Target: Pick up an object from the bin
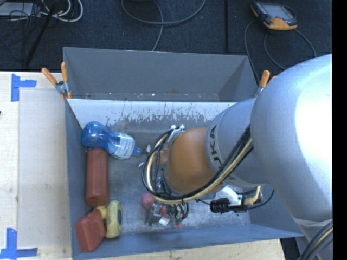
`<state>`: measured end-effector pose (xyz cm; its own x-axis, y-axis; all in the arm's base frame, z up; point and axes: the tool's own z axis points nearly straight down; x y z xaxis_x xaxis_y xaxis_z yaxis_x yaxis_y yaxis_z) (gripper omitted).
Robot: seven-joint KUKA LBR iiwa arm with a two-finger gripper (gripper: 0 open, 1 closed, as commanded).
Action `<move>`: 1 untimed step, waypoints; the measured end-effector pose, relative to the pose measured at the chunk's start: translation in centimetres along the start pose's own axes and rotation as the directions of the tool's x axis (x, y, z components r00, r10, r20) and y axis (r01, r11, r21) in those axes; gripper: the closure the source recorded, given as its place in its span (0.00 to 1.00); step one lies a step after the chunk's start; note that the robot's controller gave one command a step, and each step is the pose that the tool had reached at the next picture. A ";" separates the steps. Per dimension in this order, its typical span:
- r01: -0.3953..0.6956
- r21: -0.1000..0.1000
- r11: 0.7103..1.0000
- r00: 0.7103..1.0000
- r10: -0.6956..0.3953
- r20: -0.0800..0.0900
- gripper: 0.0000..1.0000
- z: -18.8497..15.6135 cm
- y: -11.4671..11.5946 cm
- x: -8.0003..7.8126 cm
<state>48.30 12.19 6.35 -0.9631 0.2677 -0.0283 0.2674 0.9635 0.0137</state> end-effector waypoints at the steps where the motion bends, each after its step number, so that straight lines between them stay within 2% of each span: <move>1: 0.001 0.005 1.000 1.000 -0.001 -0.011 1.00 -1.0 0.0 0.1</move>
Offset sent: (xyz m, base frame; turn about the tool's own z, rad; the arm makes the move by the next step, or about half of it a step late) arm 0.0002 -0.0001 0.0065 -0.0002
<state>48.22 12.21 7.37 -0.9636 0.2668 -0.0170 0.2667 0.9638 0.0088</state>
